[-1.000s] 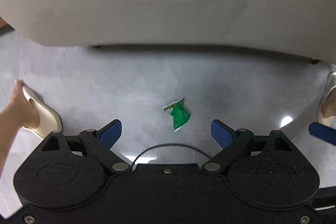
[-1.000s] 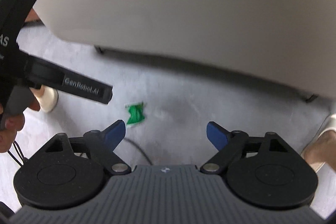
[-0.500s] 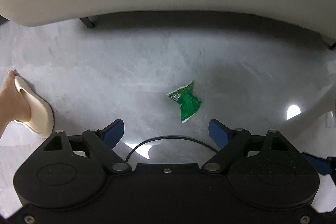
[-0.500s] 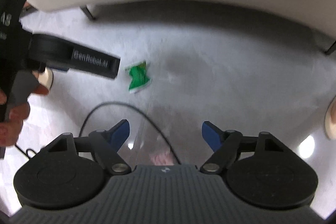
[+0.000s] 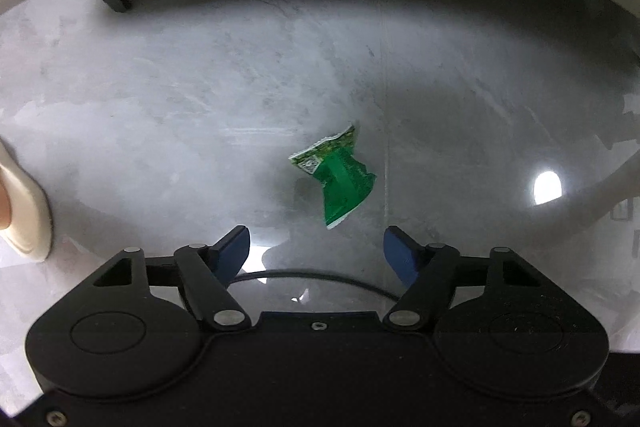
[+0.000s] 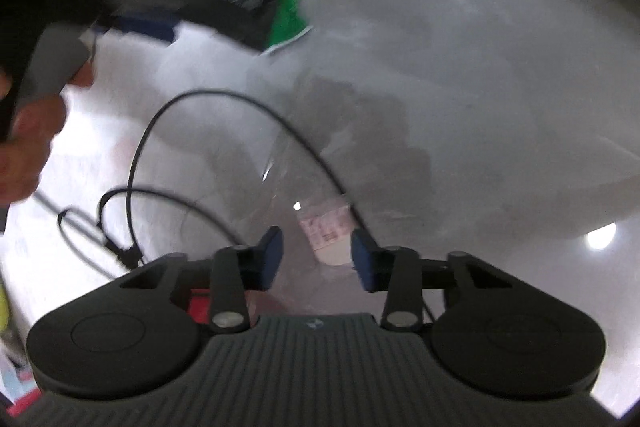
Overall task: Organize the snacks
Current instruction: 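Grasp the green candy with the left tool while the right tool grasps the white candy bag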
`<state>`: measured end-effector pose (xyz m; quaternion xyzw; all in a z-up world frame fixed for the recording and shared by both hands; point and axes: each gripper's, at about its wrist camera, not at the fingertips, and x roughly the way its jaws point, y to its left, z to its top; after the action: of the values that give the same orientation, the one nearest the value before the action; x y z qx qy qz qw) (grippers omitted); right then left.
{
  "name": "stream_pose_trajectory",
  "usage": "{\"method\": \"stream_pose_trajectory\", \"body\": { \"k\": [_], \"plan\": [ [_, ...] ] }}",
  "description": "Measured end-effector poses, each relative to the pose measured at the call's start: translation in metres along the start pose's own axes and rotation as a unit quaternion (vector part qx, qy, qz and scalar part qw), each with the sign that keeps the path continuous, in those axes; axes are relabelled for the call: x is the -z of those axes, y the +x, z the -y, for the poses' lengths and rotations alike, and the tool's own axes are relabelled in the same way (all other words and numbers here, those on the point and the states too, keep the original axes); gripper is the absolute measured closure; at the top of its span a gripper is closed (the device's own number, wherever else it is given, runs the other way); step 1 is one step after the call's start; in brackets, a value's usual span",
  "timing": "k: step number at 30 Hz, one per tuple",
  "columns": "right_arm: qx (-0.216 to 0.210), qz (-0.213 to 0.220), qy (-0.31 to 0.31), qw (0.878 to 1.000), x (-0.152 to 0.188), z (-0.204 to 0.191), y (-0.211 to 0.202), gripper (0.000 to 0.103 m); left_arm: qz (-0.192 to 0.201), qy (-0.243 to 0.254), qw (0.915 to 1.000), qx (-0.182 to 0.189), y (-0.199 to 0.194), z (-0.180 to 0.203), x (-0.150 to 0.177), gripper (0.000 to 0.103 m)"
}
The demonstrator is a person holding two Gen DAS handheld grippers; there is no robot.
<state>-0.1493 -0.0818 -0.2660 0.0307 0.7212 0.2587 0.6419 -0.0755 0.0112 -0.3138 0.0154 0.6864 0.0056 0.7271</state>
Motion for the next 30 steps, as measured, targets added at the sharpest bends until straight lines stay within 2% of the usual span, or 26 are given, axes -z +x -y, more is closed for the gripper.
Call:
{"method": "stream_pose_trajectory", "body": {
  "k": [4,9,12,18,19,20,22,27,28,30],
  "plan": [
    [0.001,-0.016,-0.023,1.0,-0.006,-0.005,0.015,0.048,0.001,-0.006,1.0,0.0,0.014,0.002,-0.003,0.031],
    [0.001,-0.055,-0.012,0.998,-0.01,0.001,0.043,0.048,-0.003,-0.023,0.9997,0.01,0.032,-0.001,-0.003,0.031],
    [-0.001,-0.05,-0.021,0.999,-0.01,-0.004,0.05,0.044,0.002,-0.026,0.9996,0.009,0.039,0.0,-0.006,0.03],
    [0.012,-0.042,-0.03,0.999,-0.013,-0.007,0.055,0.044,0.011,-0.017,0.9998,-0.002,0.048,0.003,-0.011,0.027],
    [0.015,-0.041,-0.035,0.998,-0.012,-0.011,0.056,0.048,0.01,-0.016,0.9998,-0.002,0.051,0.003,-0.012,0.027],
    [0.018,-0.039,-0.039,0.998,-0.012,-0.012,0.056,0.058,0.008,-0.016,0.9998,-0.001,0.053,0.003,-0.012,0.03],
    [0.036,-0.034,-0.048,0.998,-0.011,-0.016,0.056,0.097,0.004,-0.017,0.9998,0.004,0.056,0.004,-0.013,0.032],
    [0.039,-0.029,-0.025,0.999,-0.012,-0.008,0.056,0.099,0.015,-0.015,0.9998,0.006,0.055,0.007,-0.014,0.033],
    [0.039,-0.028,-0.026,0.999,-0.012,-0.008,0.057,0.1,0.02,-0.016,0.9997,0.006,0.053,0.008,-0.013,0.039],
    [0.036,-0.028,-0.023,0.999,-0.013,-0.003,0.054,0.1,0.034,-0.011,0.9993,0.007,0.049,0.011,-0.013,0.06]
  ]
}}
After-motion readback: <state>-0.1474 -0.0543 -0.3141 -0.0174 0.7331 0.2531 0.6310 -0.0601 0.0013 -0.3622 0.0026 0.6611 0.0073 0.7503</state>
